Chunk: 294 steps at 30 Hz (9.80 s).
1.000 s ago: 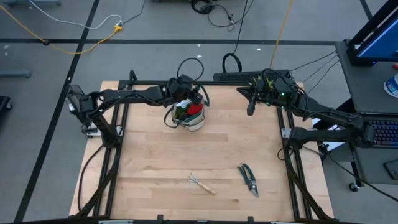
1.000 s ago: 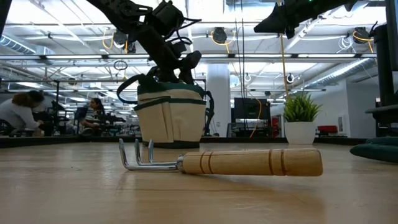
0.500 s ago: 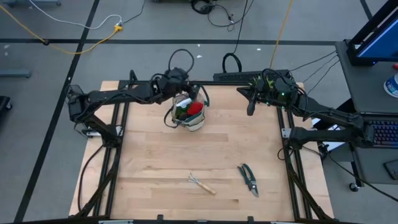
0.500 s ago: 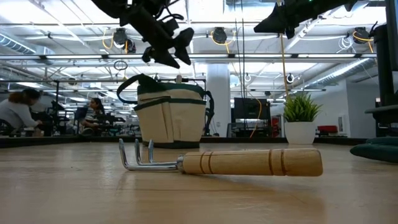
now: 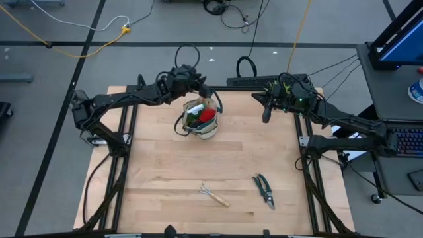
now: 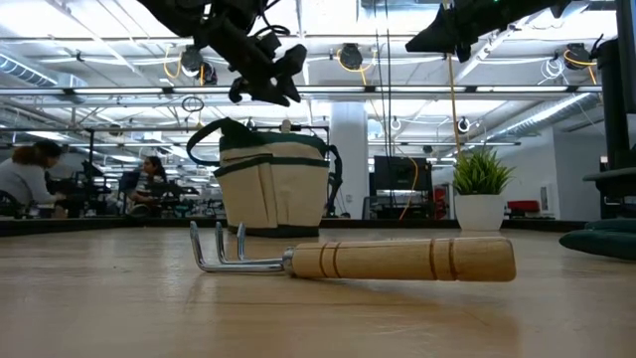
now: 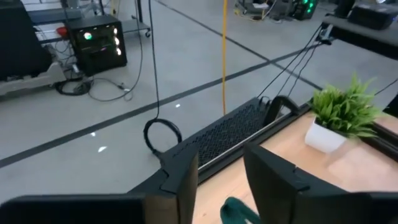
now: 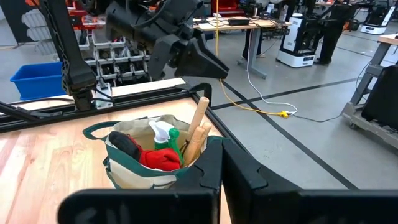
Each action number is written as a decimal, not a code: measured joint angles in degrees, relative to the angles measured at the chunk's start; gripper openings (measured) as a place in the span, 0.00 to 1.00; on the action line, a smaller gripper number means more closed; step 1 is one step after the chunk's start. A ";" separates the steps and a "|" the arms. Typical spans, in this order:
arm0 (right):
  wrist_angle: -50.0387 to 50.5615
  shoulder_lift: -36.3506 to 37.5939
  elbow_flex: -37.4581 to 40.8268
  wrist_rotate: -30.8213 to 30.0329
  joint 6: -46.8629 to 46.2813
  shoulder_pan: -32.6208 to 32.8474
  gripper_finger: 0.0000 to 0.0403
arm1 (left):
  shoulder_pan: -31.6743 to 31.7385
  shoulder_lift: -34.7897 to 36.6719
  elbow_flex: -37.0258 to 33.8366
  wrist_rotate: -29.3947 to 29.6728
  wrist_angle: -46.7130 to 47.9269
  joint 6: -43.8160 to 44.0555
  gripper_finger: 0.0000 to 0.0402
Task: Pick & Place Garden tools in Gardening bag
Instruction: Put the top hand rake into the gardening bag, then put the hand rake into the gardening bag
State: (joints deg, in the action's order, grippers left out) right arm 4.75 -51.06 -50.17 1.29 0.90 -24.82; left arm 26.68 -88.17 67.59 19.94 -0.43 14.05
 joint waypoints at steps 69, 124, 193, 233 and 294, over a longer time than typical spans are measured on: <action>-0.09 0.00 -0.01 0.03 -0.70 0.02 0.00 | -0.55 -6.26 6.12 -0.08 21.23 9.03 0.23; 12.30 12.81 -0.02 12.50 -0.23 0.49 0.00 | -53.07 -2.11 6.04 14.35 16.46 32.49 0.23; 10.08 34.63 17.11 15.62 -13.76 1.34 0.00 | -54.84 -40.80 36.11 -6.74 31.53 -3.49 0.57; 10.09 34.61 17.07 15.57 -13.67 1.33 0.00 | -53.06 -46.04 33.07 -14.61 24.40 -9.58 0.57; 9.84 34.59 17.07 15.20 -15.23 1.29 0.00 | -33.33 -6.57 32.87 11.89 17.42 -25.60 0.17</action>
State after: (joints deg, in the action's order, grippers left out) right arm 14.59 -16.47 -33.10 16.49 -14.33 -23.53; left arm -6.65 -94.74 100.47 31.83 16.98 -11.56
